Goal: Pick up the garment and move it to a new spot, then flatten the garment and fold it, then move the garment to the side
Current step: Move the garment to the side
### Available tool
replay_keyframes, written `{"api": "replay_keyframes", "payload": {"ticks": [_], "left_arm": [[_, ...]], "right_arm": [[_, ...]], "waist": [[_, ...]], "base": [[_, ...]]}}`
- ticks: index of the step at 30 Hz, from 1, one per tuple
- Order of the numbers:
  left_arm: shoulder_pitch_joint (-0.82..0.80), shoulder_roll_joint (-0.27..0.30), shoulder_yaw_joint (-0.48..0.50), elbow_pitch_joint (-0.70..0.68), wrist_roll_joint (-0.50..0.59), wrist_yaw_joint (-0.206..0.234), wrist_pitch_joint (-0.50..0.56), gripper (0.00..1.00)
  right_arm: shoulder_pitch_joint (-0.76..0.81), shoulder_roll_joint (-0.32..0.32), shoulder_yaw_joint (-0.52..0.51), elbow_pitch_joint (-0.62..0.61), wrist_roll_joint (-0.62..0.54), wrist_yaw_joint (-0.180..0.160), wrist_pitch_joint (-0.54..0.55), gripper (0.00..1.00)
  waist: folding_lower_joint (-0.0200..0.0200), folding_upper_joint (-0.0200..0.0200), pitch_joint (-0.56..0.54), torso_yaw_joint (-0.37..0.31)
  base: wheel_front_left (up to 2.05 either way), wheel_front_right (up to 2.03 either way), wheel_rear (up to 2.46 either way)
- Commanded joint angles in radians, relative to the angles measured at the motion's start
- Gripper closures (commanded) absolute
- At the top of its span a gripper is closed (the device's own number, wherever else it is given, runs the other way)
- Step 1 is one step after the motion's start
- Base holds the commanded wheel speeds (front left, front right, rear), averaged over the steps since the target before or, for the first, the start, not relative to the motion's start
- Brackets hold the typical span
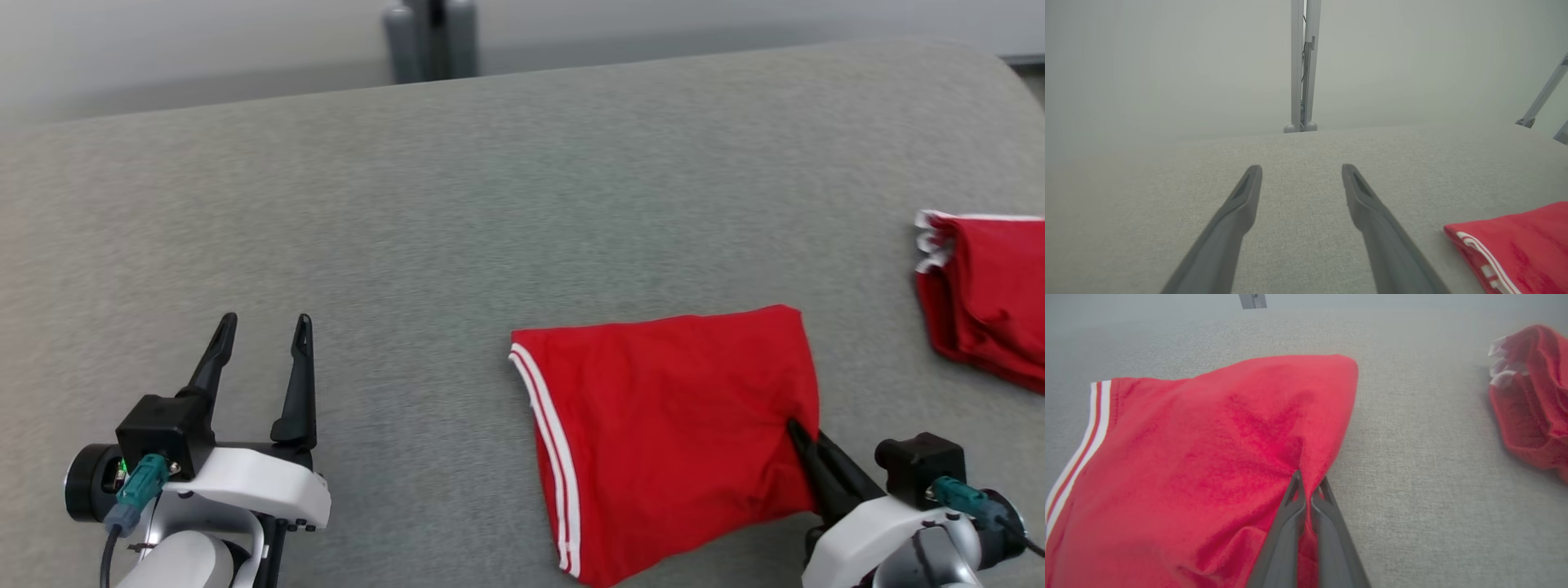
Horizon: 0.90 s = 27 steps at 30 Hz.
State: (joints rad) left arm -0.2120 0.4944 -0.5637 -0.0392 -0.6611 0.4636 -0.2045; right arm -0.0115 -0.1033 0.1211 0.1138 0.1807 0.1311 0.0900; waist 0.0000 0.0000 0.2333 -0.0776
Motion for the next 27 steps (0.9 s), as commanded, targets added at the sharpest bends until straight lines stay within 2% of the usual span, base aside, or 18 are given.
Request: {"api": "replay_keyframes", "payload": {"ticks": [1, 6, 13, 20, 27], "left_arm": [[-0.018, 0.011, 0.001, -0.012, 0.010, 0.004, 0.004, 0.00], [-0.042, 0.034, -0.009, -0.040, 0.025, 0.006, 0.035, 0.00], [-0.093, 0.051, -0.029, -0.064, 0.048, -0.002, 0.074, 0.00], [-0.134, 0.053, -0.048, -0.074, 0.067, -0.014, 0.099, 0.00], [-0.157, 0.051, -0.060, -0.077, 0.076, -0.022, 0.109, 0.00]], "right_arm": [[-0.003, -0.003, -0.019, -0.006, -0.002, -0.001, -0.009, 1.00], [-0.031, -0.008, -0.053, -0.017, -0.015, -0.001, -0.031, 1.00], [-0.155, -0.042, -0.060, -0.017, -0.005, -0.001, -0.061, 1.00], [-0.346, -0.102, -0.105, 0.042, 0.036, -0.001, -0.093, 1.00], [-0.463, -0.163, -0.210, 0.137, 0.038, -0.001, -0.117, 1.00]], "waist": [[0.0000, 0.0000, 0.023, -0.089], [0.0000, 0.0000, 0.047, -0.188], [0.0000, 0.0000, 0.086, -0.249], [0.0000, 0.0000, 0.124, -0.246], [0.0000, 0.0000, 0.157, -0.228]], "base": [[0.00, 0.00, 0.00], [0.00, 0.00, 0.00], [0.00, 0.00, 0.00], [0.00, 0.00, 0.00], [0.00, 0.00, 0.00]]}}
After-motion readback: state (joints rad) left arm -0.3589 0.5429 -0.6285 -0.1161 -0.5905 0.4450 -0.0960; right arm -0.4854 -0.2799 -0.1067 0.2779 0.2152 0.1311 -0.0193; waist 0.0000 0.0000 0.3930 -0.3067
